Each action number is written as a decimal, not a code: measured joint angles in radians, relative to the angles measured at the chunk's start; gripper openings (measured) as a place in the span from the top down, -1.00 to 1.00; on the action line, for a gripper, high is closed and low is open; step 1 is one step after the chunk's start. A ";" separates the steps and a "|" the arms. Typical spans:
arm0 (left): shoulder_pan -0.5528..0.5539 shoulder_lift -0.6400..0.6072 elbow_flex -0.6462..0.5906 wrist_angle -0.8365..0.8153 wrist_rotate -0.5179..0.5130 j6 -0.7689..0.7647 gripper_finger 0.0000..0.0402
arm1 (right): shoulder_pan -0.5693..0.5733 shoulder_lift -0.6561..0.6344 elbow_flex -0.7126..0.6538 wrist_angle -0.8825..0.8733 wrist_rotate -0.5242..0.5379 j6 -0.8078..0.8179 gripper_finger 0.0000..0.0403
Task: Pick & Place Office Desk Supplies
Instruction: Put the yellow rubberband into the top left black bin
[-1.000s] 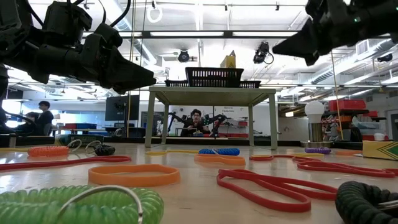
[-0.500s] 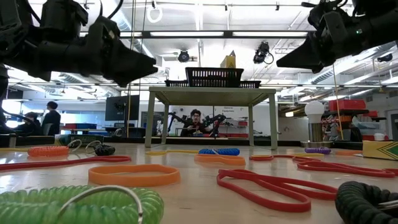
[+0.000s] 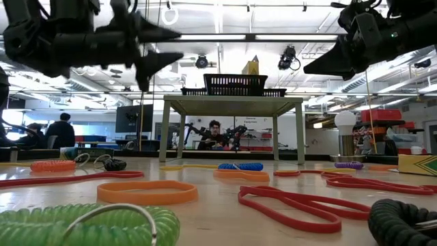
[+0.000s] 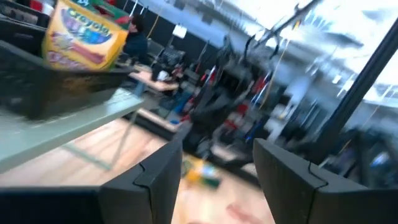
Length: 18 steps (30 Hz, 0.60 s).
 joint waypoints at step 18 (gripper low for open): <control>-0.008 0.000 0.148 -0.199 0.001 -0.020 0.16 | 0.000 0.000 0.000 0.000 0.000 0.000 0.97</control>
